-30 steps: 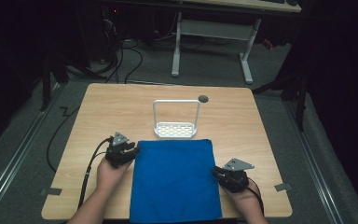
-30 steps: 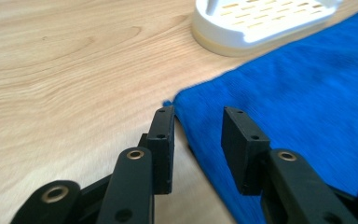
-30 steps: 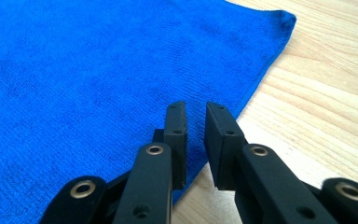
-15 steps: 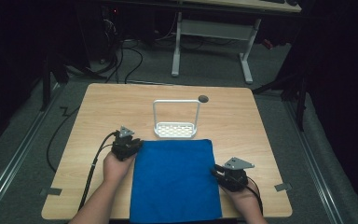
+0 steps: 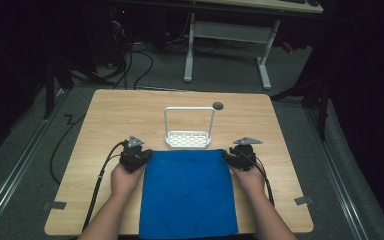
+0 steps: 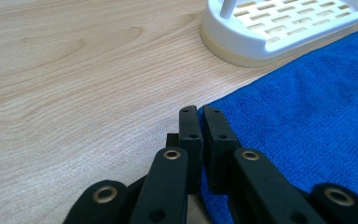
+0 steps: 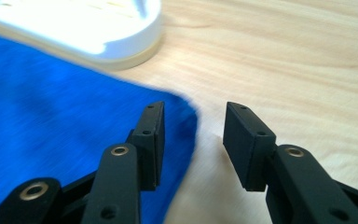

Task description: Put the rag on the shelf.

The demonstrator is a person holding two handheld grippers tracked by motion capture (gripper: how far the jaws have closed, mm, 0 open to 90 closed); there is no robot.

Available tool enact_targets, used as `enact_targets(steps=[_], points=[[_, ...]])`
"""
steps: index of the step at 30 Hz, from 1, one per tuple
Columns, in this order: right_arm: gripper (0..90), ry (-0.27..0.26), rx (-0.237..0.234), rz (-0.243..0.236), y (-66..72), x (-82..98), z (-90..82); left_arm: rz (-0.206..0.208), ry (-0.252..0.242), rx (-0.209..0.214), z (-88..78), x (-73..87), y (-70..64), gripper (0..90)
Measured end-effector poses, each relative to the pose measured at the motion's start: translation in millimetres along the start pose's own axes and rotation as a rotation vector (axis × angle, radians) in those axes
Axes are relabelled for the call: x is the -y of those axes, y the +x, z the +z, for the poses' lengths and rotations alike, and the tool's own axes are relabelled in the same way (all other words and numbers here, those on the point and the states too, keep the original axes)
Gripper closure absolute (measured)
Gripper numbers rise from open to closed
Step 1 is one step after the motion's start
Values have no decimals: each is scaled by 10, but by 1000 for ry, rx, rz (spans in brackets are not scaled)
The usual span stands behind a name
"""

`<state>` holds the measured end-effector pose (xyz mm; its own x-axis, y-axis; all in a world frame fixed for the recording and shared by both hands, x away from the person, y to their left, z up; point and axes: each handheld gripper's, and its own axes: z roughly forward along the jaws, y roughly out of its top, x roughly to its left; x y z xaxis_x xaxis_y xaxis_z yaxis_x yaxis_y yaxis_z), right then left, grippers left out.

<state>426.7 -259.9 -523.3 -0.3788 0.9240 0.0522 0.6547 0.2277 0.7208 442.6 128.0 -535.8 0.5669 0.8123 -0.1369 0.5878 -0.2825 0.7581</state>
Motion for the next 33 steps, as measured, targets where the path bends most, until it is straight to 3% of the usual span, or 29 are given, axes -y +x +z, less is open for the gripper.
enact_targets(steps=[4,6,7,8,9,10,11,13,17,18,20,21,24,27,28,29,32,33], points=[[628,17,-5,-2,-22,-27,71,0,0,3,0,0,5,871],[662,14,2,-29,-7,-35,86,0,0,2,0,0,0,871],[768,21,0,-62,18,-43,86,0,0,2,0,0,-1,871],[768,21,0,-62,18,-43,86,0,1,3,0,0,-1,871],[875,28,-10,-94,67,-38,81,0,3,6,-2,0,-1,872],[875,28,-10,-94,67,-38,81,0,3,6,-2,0,-1,873],[890,26,8,-127,124,-34,80,1,3,17,-2,-1,6,877],[893,3,-3,-126,164,-29,47,-10,2,30,-8,3,20,879],[893,-113,-24,-110,269,-24,-177,-20,-113,63,-186,73,9,882],[893,-141,-25,-116,303,-12,-237,-13,-146,57,-228,105,-6,882],[893,-190,-13,-136,370,20,-342,34,-146,25,-286,112,-34,883],[893,-214,-10,-140,394,37,-383,42,-171,17,-336,123,-47,883],[893,-273,-33,-128,422,71,-495,21,-235,27,-474,132,-92,883],[893,-306,-29,-142,441,81,-585,42,-284,19,-568,111,-157,883],[892,-346,-31,-147,457,91,-685,55,-334,8,-674,81,-217,883],[892,-346,-31,-147,457,91,-685,55,-334,8,-674,81,-217,883],[893,-414,-37,-151,493,88,-857,68,-430,-9,-917,37,-309,883],[893,-431,-39,-157,499,81,-892,68,-430,-9,-917,37,-309,883]])
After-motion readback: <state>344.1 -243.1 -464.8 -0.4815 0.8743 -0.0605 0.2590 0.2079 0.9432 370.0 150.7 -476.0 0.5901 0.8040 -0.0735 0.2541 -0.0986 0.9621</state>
